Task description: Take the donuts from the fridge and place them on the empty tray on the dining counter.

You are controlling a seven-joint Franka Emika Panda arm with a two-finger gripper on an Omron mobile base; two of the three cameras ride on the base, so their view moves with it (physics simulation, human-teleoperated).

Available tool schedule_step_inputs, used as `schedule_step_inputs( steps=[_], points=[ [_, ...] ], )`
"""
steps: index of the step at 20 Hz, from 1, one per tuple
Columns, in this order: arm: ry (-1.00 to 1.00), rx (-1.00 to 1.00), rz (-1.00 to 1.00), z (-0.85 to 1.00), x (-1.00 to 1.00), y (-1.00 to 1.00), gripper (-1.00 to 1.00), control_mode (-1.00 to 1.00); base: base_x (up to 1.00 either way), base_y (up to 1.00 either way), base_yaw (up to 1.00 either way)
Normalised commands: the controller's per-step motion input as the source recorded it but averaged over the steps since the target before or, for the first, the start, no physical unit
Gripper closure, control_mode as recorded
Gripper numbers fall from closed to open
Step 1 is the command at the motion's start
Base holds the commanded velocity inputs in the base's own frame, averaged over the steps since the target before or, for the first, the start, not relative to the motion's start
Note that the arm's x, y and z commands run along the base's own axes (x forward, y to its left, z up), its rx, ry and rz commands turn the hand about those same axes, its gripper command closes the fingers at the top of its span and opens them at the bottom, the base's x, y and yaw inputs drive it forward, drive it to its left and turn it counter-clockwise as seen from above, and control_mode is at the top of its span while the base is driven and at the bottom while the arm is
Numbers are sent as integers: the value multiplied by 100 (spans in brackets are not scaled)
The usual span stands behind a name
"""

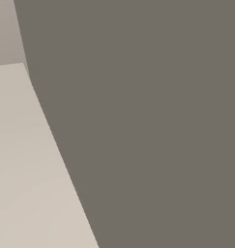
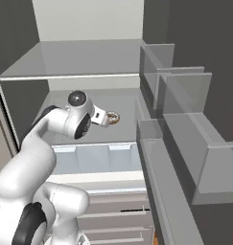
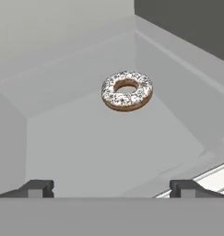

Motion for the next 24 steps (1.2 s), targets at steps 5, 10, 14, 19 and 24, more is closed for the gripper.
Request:
schedule_step_inputs(
  steps=[5, 10, 14, 19, 24],
  points=[
    [0, 0, 5, -15, 33, 0, -100, -100, 0, 0, 0],
    [8, 0, 2, -11, 56, 2, -100, -100, 0, 0, 0],
    [9, -2, 0, 0, 35, 11, -100, -100, 0, 0, 0],
    [2, -3, 1, -3, 25, 15, -100, -100, 0, 0, 0],
    [1, 0, 4, -14, 25, 1, -100, -100, 0, 0, 0]
  ],
)
